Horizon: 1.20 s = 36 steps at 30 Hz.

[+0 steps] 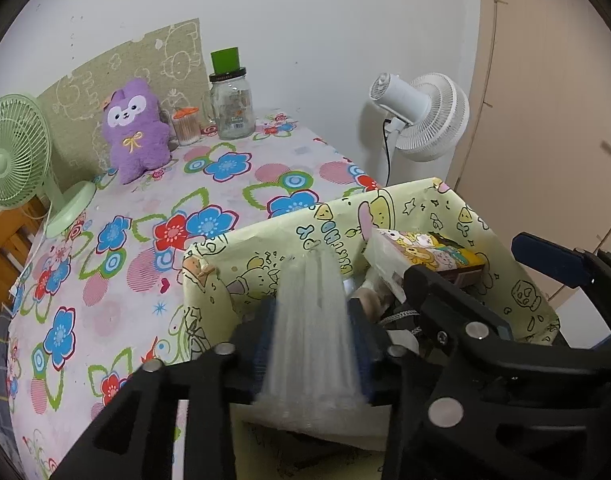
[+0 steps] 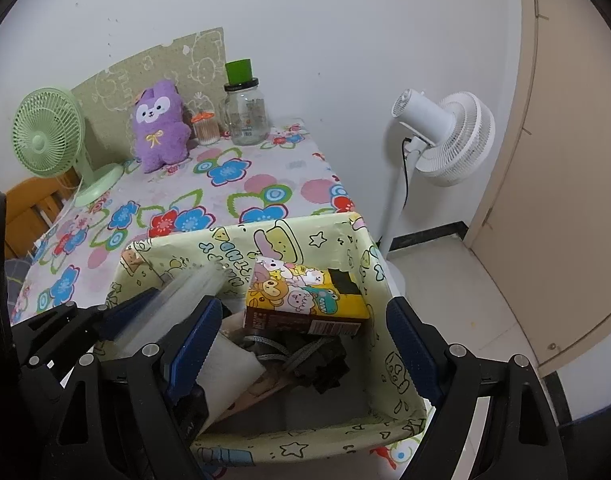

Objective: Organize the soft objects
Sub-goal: 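Lower the plastic cup stack into the box and open the left tool, then withdraw the open left tool from the box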

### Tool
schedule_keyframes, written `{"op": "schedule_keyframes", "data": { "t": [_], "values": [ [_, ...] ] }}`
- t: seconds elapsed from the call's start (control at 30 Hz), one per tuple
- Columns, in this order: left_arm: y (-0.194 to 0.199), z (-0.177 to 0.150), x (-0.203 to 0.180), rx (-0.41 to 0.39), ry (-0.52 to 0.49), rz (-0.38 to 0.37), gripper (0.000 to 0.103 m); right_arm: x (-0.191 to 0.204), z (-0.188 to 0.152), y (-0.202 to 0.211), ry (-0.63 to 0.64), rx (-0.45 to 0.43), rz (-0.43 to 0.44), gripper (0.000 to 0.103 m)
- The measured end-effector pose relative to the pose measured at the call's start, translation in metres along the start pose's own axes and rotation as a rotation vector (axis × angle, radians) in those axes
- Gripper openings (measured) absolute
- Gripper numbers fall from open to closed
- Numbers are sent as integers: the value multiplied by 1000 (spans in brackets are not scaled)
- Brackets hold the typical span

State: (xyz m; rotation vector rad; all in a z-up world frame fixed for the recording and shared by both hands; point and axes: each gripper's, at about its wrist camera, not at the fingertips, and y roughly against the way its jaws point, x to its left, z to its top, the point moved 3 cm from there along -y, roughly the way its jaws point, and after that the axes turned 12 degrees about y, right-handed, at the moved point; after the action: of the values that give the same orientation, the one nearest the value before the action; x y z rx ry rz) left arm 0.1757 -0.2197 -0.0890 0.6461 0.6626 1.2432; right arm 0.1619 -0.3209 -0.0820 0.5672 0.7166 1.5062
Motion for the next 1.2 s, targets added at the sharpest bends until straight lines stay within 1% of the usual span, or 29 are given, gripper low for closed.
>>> {"op": "schedule_keyframes", "data": {
  "t": [0.03, 0.1, 0.17, 0.23, 0.3, 0.5, 0.53, 0.6, 0.83, 1.2],
  "values": [
    [1, 0, 0, -1, 1, -8, 53, 0, 0, 0, -3, -1, 2, 87],
    [1, 1, 0, -4, 2, -6, 65, 0, 1, 1, -4, -1, 4, 87],
    [4, 1, 1, -12, 0, -7, 68, 2, 0, 2, -4, -5, 5, 87],
    [7, 0, 2, -17, -1, -6, 75, 3, 0, 4, -4, -8, 7, 87],
    [10, -1, 5, -25, -1, -2, 78, 6, -1, 7, -4, -11, 10, 87],
    [23, -8, 9, -42, -13, -19, 79, 16, -3, 16, -2, -25, 16, 87],
    [26, -8, 9, -49, -15, -15, 83, 17, -3, 18, -3, -27, 18, 87],
    [32, -10, 11, -65, -15, 1, 87, 20, -4, 22, -1, -35, 20, 87],
    [44, -14, 22, -77, -1, 1, 87, 31, -6, 32, 6, -52, 22, 87],
    [67, -25, 44, -111, 25, 35, 89, 54, -9, 51, 23, -82, 40, 87]
  ]
}}
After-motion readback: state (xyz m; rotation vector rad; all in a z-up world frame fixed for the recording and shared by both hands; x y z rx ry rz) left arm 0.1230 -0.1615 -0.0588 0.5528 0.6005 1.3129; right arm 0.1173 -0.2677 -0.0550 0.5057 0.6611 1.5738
